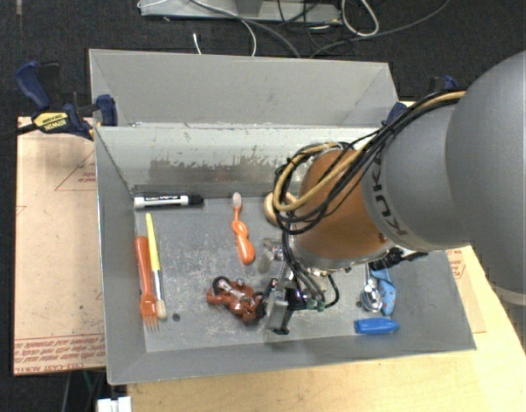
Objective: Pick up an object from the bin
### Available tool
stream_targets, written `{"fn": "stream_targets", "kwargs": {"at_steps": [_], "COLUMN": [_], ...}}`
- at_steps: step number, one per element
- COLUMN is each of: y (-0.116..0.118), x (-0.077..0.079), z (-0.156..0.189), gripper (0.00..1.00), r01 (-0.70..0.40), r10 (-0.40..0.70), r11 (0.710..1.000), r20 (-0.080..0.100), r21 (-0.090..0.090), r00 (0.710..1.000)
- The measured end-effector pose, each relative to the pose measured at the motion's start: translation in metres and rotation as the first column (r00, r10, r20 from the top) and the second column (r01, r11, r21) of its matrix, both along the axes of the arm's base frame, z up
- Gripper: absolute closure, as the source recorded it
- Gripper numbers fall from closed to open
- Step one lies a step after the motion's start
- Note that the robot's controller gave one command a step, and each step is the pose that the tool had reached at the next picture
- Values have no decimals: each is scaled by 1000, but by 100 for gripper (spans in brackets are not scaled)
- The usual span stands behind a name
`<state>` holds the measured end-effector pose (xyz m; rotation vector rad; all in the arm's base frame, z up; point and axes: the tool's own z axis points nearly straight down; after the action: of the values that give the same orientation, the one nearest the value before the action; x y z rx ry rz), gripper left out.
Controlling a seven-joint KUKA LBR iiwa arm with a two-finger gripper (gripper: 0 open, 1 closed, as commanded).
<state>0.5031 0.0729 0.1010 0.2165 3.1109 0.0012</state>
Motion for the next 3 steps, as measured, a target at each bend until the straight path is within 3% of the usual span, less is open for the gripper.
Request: {"fn": "stream_targets", "kwargs": {"at_steps": [1, 3], "y": [12, 12], "x": [-17, -17], "z": [-23, -20], "gripper": [100, 100], "r01": [-32, -33], "r10": [32, 33], "r11": [999, 999], "r20": [-11, -13], "r21": [3, 3], "r00": [999, 999]}}
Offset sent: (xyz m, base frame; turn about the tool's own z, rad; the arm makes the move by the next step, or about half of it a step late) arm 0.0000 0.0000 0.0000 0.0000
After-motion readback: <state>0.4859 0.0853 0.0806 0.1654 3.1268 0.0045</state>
